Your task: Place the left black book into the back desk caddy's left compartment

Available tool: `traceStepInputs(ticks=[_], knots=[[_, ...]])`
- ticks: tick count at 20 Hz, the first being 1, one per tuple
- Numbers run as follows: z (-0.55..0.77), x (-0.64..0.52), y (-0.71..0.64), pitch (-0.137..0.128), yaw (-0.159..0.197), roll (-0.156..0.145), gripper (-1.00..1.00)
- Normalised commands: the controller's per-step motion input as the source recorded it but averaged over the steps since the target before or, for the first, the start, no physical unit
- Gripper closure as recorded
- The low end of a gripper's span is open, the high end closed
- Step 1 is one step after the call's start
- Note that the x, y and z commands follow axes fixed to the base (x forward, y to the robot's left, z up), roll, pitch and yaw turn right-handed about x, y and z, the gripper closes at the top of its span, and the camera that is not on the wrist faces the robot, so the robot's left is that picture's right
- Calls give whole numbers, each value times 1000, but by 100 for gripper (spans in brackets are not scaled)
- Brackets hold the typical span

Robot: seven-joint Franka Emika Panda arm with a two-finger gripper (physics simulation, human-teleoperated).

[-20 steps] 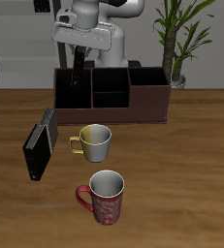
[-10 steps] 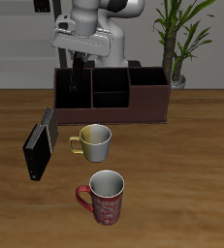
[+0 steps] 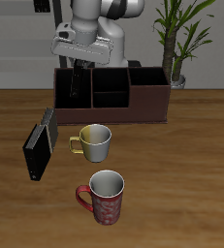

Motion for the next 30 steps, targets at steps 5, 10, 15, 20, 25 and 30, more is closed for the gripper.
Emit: traceStepInputs(ticks=[5, 10, 15, 20, 25, 30], knots=[[-199, -66, 116, 3, 21, 15, 100], [-121, -83, 8, -1, -9, -6, 100], [-155, 7, -104, 22, -30, -24, 100], [-151, 41, -57, 34, -1, -6, 100], [-142, 45, -11, 46, -3, 2, 100], [-193, 87, 56, 105, -30, 33, -100]])
